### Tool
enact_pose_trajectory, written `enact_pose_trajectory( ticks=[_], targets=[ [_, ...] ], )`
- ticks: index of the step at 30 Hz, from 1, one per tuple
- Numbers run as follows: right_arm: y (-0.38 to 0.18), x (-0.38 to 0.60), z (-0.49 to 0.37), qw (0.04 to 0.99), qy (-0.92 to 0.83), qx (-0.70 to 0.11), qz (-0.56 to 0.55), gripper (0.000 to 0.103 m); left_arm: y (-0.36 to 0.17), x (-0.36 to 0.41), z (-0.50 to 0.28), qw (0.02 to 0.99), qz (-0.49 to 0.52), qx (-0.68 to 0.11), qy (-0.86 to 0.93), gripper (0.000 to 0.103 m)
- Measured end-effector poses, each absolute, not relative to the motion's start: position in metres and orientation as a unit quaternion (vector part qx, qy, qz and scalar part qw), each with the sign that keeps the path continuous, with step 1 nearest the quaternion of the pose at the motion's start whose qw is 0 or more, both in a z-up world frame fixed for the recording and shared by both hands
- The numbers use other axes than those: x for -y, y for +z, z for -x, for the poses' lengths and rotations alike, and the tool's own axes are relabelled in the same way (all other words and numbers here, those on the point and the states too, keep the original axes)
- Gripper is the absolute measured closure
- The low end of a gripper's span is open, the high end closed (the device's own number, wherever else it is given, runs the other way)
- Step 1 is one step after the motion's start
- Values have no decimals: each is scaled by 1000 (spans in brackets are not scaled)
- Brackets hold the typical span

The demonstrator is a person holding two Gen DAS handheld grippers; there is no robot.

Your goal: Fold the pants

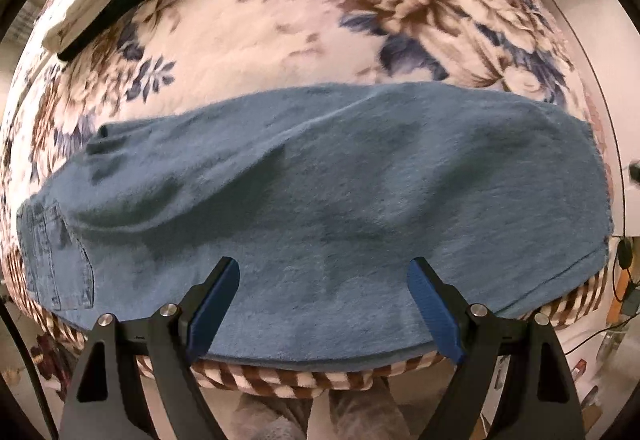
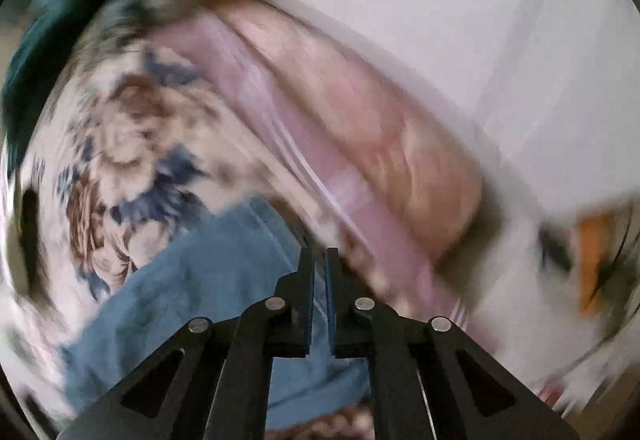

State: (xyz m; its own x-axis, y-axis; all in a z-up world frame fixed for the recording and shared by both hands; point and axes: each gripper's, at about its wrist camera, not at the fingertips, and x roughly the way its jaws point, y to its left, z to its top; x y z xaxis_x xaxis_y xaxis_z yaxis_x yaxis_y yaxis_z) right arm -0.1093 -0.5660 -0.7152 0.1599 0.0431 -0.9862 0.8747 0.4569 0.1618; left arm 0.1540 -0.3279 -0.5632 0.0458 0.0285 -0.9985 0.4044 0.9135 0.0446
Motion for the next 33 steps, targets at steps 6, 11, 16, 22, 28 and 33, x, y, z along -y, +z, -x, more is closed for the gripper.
enact_pose_trajectory(
  ticks=[6,11,16,22,28,33],
  targets=[
    [-722,523,142,613,-243,-523,-540,66,-572,318,-148,705,-167,-679,-121,17],
    [-772,462,146,543,-244,-568,-568,66,-591,301,-137,687,-172,-698,-101,17],
    [-799,450,161,520,-263,-532,-614,66,-596,283,-127,684,-176,-702,-89,17],
    [-783,444,156,562,-279,-513,-586,96,-600,271,-119,683,-177,-704,-80,17],
    [-733,444,162,602,-285,-510,-545,101,-601,268,-122,685,-178,-701,-83,17],
    [-726,441,165,598,-290,-541,-516,101,-597,266,-123,683,-180,-703,-83,17]
  ],
)
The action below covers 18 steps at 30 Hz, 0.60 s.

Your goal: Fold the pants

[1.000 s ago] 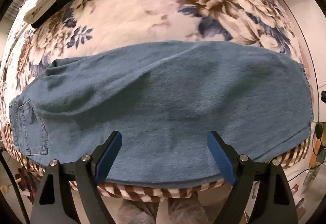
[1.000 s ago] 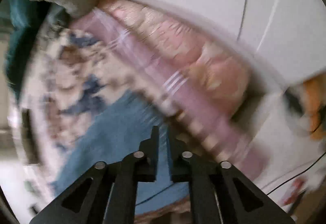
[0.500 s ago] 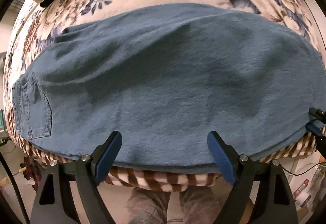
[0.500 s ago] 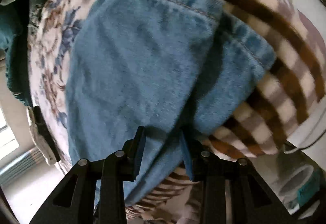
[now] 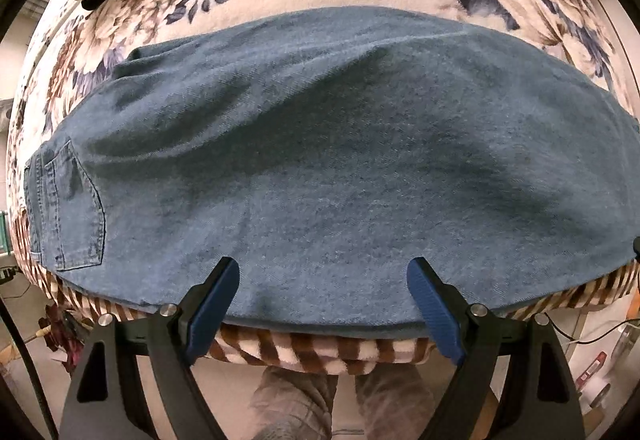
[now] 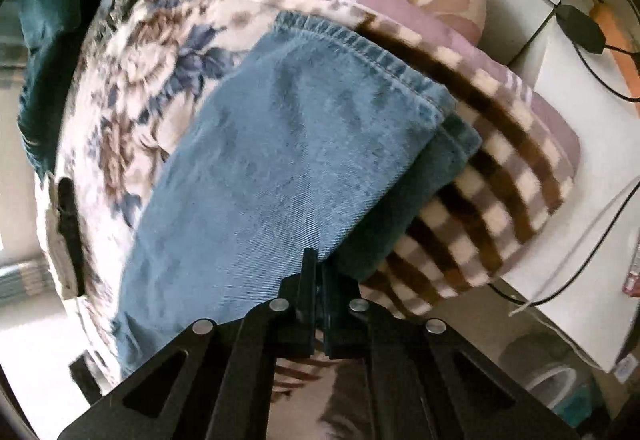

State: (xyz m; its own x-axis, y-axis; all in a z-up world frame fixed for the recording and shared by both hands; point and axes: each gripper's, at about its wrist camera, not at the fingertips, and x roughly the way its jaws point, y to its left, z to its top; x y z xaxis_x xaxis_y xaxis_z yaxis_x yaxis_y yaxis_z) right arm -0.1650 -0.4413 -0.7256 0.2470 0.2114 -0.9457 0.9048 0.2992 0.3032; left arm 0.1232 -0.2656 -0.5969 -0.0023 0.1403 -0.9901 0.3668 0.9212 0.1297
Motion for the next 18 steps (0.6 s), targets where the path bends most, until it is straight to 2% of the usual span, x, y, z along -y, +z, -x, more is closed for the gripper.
enact_pose_trajectory(
  ticks=[4,6,7,8,9,13,18],
  targets=[
    [-762,444,164,552,-282,-584,-523,99,-598,257,-125,681,-175,-707,-79,17],
    [-767,445,164,548,-277,-588,-527,88,-598,244,-122,682,-171,-707,-78,17],
    [-760,443,163,557,-270,-582,-527,83,-597,238,-121,684,-170,-706,-76,17],
    [-751,440,160,569,-266,-577,-522,65,-591,230,-122,688,-166,-703,-72,17],
    [-744,436,156,576,-263,-576,-517,53,-586,218,-123,695,-156,-699,-66,17],
    [-718,394,133,595,-215,-568,-526,52,-572,152,-128,708,-99,-699,-28,17],
    [-730,305,92,567,-137,-592,-556,52,-558,30,-141,718,-18,-693,60,18]
  ],
)
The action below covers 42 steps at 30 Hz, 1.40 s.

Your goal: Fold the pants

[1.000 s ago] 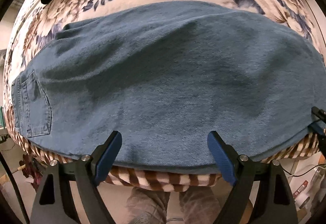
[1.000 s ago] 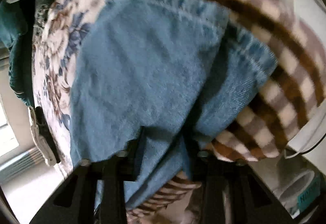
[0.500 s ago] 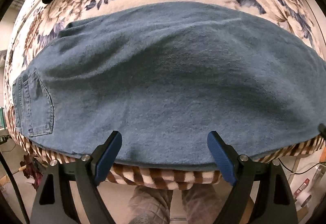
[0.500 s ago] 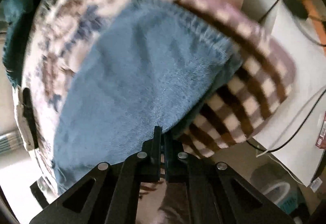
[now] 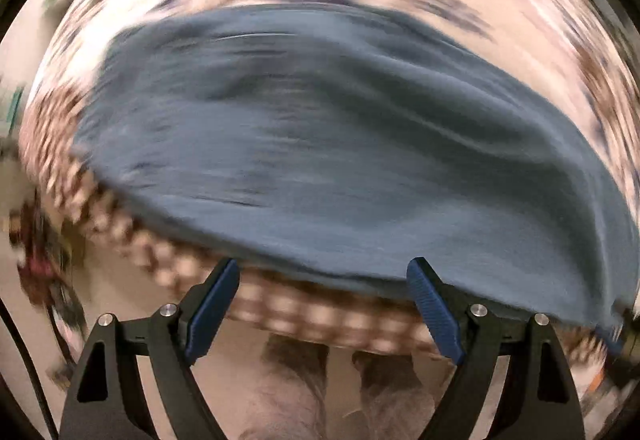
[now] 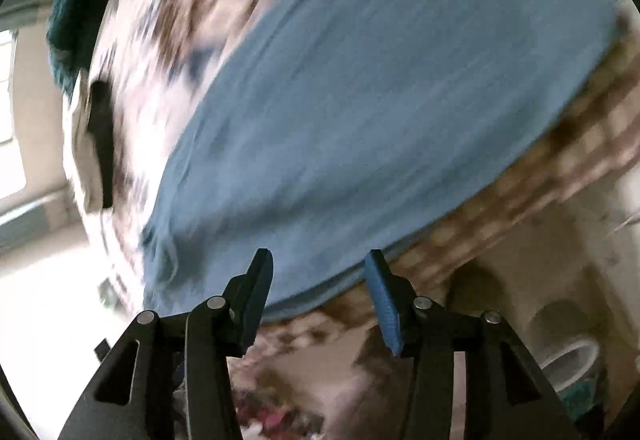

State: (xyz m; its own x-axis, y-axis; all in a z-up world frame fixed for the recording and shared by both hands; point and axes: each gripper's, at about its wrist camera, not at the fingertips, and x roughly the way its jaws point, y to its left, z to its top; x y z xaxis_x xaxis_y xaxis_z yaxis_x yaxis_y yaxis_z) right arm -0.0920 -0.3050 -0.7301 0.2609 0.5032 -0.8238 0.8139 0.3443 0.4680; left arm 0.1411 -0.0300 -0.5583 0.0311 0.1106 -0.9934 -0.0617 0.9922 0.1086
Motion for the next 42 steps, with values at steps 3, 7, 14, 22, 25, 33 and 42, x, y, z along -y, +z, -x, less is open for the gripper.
enact_pose_trajectory(
  ticks=[3,7,14,22,25,33,42],
  targets=[
    [-742,242,71,548,-105,-607,-566,52,-560,-46,-151,714,26,-691,109,18],
    [-757,193,60,524,-109,-605,-590,52,-571,-125,-166,698,99,-697,133,27],
    [-768,175,62,519,-193,-579,-598,97,-607,-214,-184,670,235,-688,147,58],
    [-748,164,49,555,-211,-636,-492,101,-601,-249,-188,672,244,-685,139,79],
    [-760,159,37,537,-214,-652,-491,100,-601,-244,-193,670,243,-690,131,78],
    [-707,143,-26,541,-71,-735,-402,45,-532,-186,-207,710,22,-695,113,40],
    [-711,90,-251,623,101,-712,-308,45,-546,-93,-270,756,-100,-642,72,15]
  ],
)
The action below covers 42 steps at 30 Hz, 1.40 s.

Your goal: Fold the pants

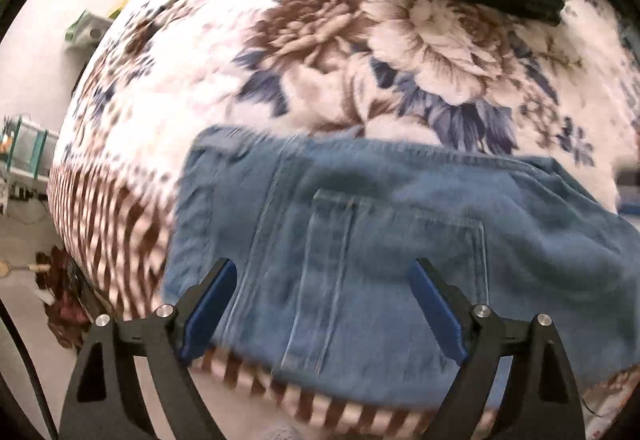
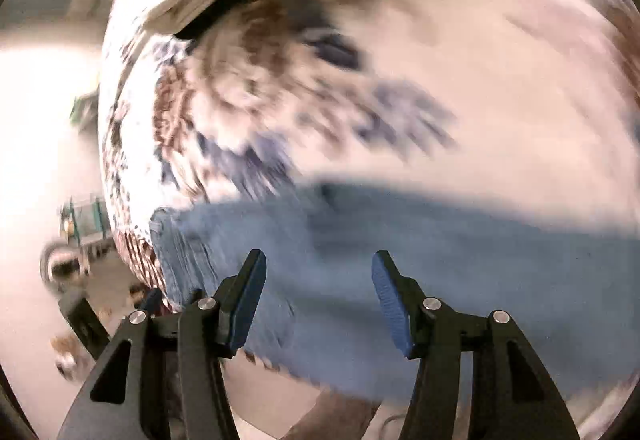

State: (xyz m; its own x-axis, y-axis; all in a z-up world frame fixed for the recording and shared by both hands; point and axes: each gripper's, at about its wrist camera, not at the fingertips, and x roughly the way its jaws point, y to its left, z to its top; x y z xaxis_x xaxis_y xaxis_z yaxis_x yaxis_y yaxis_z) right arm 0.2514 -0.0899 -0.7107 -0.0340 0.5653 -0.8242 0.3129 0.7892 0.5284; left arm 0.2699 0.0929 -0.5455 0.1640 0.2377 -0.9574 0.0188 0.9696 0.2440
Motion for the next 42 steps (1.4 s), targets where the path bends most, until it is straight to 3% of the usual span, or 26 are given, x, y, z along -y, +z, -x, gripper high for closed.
enact_pose_trajectory(
  ticks=[4,12,20,28,33,38,42],
  targets=[
    [-751,59,-303,588,131,-754,-261,45,-573,-97,-276,736,-89,-666,88,15],
    [-763,42,-264,529,216,-802,-175,49,-595,-126,-268,719,-41,-688,88,14],
    [-739,41,-300,621,189,-748,-141,49,-595,-126,-270,712,-37,-695,92,13],
    [-775,16,-285,527,264,-798,-124,49,-596,-127,-271,713,-37,-694,92,13],
    [-779,59,-303,542,233,-784,-194,49,-598,-127,-271,713,-37,-694,93,13],
    [-796,60,-310,499,264,-770,-297,47,-599,-127,-270,714,-39,-694,90,13],
    [-800,99,-305,474,272,-719,-429,49,-598,-128,-270,712,-35,-696,87,13]
  ],
)
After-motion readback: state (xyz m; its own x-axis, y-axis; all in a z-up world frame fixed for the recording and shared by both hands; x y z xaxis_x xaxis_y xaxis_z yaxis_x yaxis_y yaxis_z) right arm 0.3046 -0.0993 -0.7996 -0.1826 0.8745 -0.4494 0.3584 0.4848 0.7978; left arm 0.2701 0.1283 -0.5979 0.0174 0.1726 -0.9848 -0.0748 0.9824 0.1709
